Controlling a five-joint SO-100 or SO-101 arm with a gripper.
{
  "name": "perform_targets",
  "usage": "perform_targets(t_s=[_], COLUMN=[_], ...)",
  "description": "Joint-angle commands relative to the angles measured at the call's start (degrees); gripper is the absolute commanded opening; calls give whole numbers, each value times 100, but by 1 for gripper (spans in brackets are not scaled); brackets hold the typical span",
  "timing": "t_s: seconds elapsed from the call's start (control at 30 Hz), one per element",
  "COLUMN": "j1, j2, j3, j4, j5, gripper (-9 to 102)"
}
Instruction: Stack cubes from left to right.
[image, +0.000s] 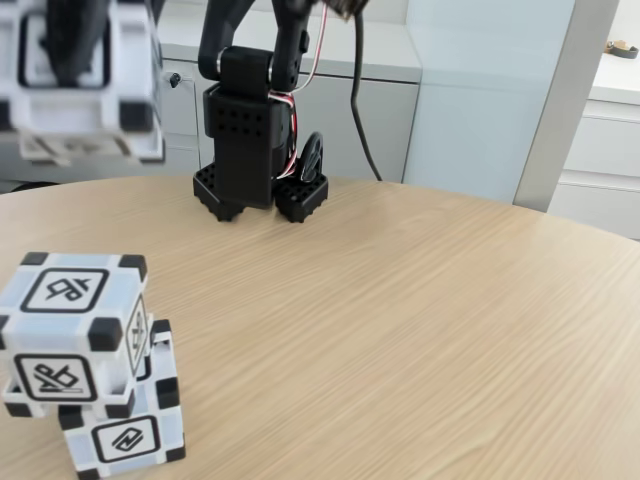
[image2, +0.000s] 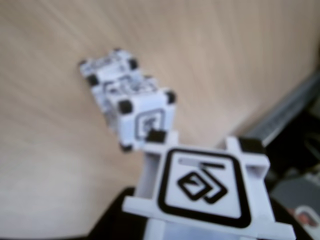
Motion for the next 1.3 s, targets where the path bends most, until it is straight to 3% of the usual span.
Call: perform_targets(t_s=[0.0,1.1,1.27], j1=[44,475,466], j2=[0,-1125,-1125], j3=[-308,-378,-369], j4=[0,-79,-79], j5=[35,237,281], gripper=[0,0,5])
